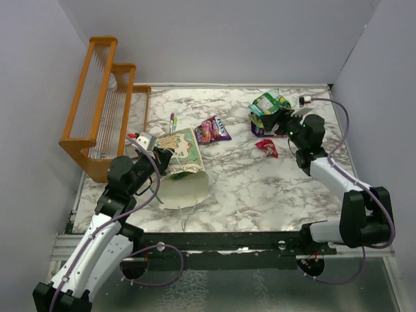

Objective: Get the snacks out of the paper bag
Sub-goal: Take out the snack from the paper bag.

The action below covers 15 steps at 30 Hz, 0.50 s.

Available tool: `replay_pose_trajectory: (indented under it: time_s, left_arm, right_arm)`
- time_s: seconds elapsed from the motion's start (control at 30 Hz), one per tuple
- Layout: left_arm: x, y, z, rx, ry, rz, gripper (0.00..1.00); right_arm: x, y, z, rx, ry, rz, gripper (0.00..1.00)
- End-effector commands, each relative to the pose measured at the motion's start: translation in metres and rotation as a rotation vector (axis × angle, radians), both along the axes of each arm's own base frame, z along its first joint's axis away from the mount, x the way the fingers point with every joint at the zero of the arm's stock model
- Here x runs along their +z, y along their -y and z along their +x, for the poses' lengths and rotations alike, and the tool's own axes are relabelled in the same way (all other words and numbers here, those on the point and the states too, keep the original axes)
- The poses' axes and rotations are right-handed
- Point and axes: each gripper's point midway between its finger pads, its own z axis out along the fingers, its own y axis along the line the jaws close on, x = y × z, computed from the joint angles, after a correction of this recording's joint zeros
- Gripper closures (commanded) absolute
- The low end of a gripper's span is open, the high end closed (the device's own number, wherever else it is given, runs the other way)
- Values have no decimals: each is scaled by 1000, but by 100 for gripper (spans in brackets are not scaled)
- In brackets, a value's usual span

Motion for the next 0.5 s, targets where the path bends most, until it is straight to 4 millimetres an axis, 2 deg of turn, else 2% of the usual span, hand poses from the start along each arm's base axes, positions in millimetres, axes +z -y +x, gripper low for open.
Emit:
replay_pose_trajectory:
  time_s: [0.0, 0.13, 0.27, 0.37, 0.47]
  left_arm:
    - [24, 1, 0, -7, 55, -28, 100]
    - [24, 0, 0, -6, 56, -28, 100]
    - [23, 1, 0, -7, 55, -27, 100]
    - [23, 1, 0, -7, 56, -26, 100]
    - [22, 1, 1, -5, 52, -24, 100]
  right_arm:
    - [32, -57, -35, 217, 219, -186, 28]
    - [47, -123, -91, 465, 459, -319, 28]
    - [54, -170, -159, 702, 721, -387, 28]
    - [45, -200, -204, 867, 880, -465, 28]
    - [24, -225, -243, 1023, 1008, -557, 29]
